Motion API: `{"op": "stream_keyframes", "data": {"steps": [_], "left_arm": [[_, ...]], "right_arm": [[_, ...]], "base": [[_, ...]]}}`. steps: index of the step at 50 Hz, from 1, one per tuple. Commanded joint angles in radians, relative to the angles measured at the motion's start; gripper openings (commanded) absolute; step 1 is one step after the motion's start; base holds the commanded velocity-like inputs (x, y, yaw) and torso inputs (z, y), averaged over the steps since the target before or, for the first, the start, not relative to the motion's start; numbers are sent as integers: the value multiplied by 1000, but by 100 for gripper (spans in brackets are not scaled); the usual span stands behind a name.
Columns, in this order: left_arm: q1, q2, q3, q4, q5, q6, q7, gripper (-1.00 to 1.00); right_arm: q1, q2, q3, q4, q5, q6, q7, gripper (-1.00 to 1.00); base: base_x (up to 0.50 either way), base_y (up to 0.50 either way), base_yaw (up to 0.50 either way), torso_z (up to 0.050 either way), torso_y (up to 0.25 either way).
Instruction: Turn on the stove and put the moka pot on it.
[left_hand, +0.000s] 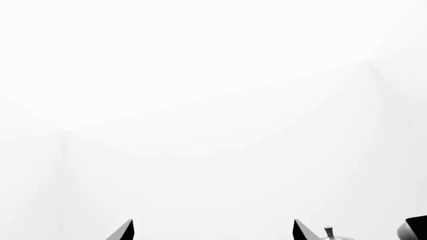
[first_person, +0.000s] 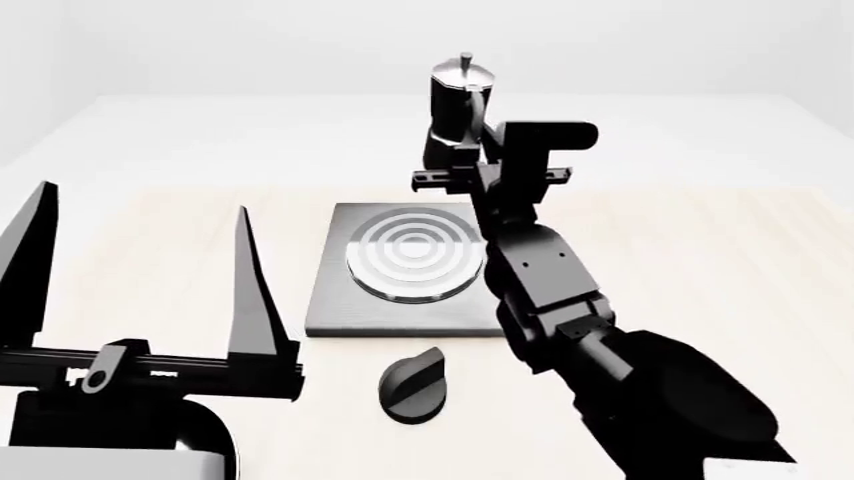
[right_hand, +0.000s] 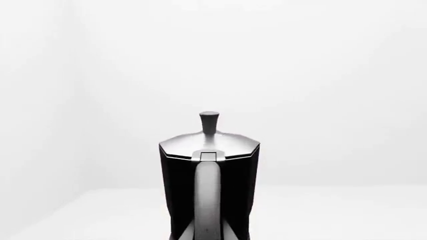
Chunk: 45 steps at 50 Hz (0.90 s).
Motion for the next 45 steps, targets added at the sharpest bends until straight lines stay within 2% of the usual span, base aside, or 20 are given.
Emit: {"op": "stream_keyframes", "data": {"steps": [1, 17, 45], "left_arm": [[2, -4, -2, 1, -2, 0, -4, 100], [9, -8, -2, 11, -3, 0, -10, 100], [28, -17, 5, 18, 14, 1, -19, 100]], "right_arm": [[-4, -1, -57, -63, 26, -30, -1, -100], [-53, -1, -57, -112, -13, -24, 33, -100], [-46, -1, -50, -115, -69, -17, 93, -100]], "base": [[0, 0, 0, 0, 0], [0, 0, 0, 1, 1], [0, 0, 0, 0, 1]]}}
